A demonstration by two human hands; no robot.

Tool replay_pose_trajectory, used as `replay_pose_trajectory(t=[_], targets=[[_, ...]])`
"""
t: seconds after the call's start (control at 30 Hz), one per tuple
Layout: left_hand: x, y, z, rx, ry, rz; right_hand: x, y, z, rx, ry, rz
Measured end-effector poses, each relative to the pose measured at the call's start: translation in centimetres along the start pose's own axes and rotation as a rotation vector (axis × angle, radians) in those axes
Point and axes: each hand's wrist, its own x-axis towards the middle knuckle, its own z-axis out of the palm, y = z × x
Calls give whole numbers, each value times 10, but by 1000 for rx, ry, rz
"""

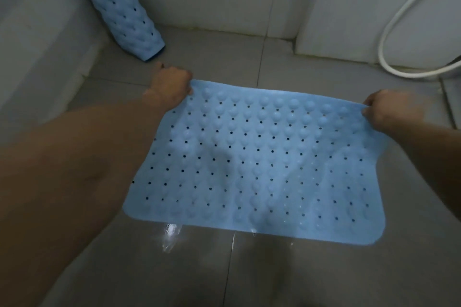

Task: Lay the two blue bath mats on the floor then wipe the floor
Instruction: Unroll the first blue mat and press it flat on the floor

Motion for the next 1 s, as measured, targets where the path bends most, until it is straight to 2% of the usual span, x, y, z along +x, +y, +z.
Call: replay_pose_trajectory(t=[0.1, 0.17, 0.3, 0.4, 0.53, 0.63, 0.77, 1.0], targets=[[18, 9, 42, 60, 144, 20, 19, -20, 44, -112, 69, 2], [21, 21, 68, -23, 150, 0, 19, -39, 72, -166, 138, 10], [-3, 62, 114, -136, 158, -104, -5, -75, 131, 109, 168, -93], [-30, 82, 137, -164, 112, -200, -28, -84, 167, 262, 106, -73], [-74, 89, 159, -274, -75, -338, -61, -65, 205, 261, -7, 52], [-91, 85, 178, -308, -135, -342, -71, -60, 214, 247, 45, 48], [-71, 82, 189, -270, -33, -305, -60, -64, 219, 229, 97, 83], [-3, 99, 185, -242, 23, -287, 0, -53, 209, 233, 112, 119]])
